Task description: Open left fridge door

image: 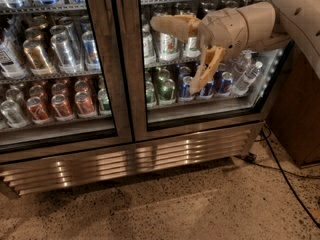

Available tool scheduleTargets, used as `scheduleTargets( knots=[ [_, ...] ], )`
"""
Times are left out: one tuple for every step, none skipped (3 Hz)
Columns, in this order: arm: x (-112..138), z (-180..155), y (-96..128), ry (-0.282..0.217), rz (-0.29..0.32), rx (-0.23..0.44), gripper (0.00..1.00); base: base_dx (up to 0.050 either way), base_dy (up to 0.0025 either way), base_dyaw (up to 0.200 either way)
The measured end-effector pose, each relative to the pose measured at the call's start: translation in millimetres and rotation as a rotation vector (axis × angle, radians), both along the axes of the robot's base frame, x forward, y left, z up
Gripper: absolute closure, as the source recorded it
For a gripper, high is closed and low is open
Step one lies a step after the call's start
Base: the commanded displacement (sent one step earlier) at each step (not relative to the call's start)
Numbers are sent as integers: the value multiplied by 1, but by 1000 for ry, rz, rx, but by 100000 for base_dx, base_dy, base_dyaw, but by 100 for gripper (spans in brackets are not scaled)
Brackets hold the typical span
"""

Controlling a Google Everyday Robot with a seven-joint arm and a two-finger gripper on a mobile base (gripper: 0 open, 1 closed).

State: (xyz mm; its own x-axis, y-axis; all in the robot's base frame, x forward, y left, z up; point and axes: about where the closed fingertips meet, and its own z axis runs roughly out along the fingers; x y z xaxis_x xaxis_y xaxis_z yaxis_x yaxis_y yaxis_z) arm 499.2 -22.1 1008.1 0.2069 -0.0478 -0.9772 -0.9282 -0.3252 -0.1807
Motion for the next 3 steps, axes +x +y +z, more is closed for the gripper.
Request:
scheduleTargets(
  knots=[
    [5, -1, -7, 12, -24, 25, 0, 0, 0, 0],
    [37, 2, 2, 46, -57, 31, 0, 0, 0, 0],
    [37, 2, 2, 46, -57, 31, 0, 0, 0, 19800]
  ],
)
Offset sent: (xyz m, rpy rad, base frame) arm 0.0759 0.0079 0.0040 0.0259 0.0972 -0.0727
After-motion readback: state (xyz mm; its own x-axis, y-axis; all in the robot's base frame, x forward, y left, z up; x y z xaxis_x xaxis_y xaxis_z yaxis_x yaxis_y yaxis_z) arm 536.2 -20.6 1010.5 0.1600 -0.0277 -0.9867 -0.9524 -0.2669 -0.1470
